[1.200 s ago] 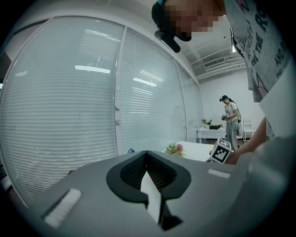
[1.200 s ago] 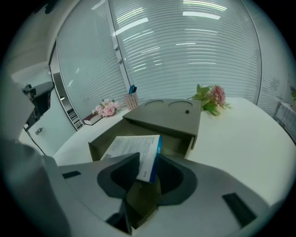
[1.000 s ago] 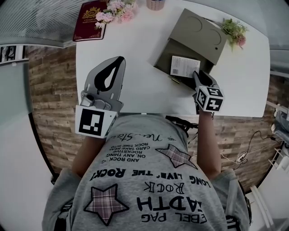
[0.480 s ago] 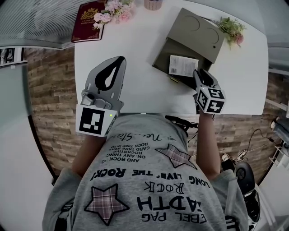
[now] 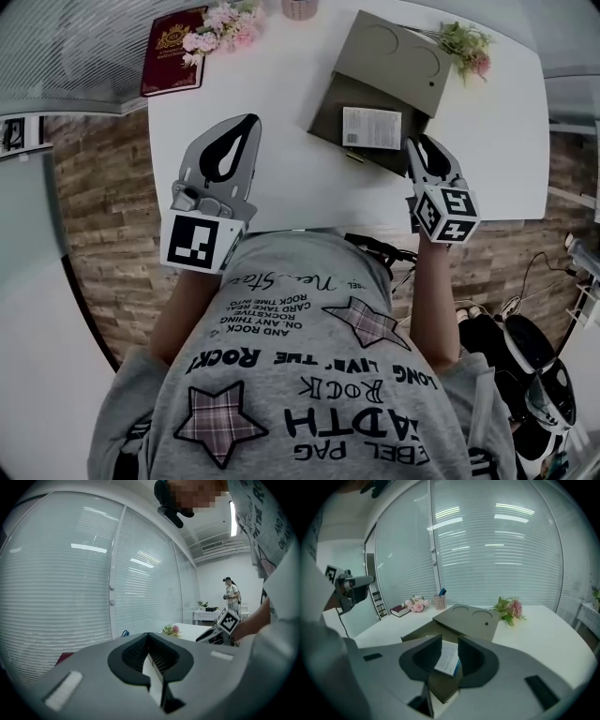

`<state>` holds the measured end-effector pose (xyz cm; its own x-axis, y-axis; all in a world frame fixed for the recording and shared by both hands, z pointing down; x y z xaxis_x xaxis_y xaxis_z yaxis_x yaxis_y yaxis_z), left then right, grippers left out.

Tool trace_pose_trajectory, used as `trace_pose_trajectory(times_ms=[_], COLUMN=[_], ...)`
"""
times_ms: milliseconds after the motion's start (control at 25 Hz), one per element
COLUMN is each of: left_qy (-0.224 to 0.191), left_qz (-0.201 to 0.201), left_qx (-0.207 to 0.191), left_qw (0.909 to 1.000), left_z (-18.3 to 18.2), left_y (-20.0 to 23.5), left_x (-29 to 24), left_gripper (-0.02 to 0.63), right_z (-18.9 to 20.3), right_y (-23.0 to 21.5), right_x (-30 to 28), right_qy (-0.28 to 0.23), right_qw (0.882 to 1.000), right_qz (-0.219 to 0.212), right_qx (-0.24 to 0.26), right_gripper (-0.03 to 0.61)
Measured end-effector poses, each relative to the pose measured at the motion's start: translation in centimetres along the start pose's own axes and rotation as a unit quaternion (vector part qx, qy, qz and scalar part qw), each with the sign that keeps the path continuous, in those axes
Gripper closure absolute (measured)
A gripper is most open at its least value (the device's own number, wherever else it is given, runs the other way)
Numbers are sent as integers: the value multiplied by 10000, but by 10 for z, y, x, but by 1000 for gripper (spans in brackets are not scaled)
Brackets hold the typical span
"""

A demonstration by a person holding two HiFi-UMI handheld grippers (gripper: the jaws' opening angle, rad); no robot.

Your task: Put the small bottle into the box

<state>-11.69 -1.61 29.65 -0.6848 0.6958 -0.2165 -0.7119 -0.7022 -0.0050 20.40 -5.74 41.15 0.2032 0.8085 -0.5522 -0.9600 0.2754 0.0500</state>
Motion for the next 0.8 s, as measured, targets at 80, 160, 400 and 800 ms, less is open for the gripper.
trace_pose_trajectory(times_ms=[80,160,400,800], left_qy=[-54,-88,-41,571], left_qz=[58,128,422,1306], left_qx=[-40,-57,26,108], left_qw=[10000,9999,9991,9897], left_z=[1,4,20,64], left_y=[0,2,4,10], left_x=[-2,-4,-16,-46], left_gripper=[603,603,603,603], right_z=[-5,-9,0,32], right_y=[-3,-5,-10,-13], right_x=[10,19,36,46], right_qy=[-232,-399,-415,84], right_qw=[9997,9991,9987,9995], right_qz=[76,117,213,167], right_qx=[-27,-88,-196,-257], right_gripper=[465,466,466,469])
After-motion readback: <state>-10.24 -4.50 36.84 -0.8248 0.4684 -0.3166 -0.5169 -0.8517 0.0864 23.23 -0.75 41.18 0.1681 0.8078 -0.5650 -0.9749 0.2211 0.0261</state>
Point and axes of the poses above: the fingertips, and each gripper's own axes: x backward along the fingers, y to its left, z out of its underside, the point moved 7 cm from there along x, backward along the fingers, and after that the axes turned 15 degrees about z, right-handed, at the moved point
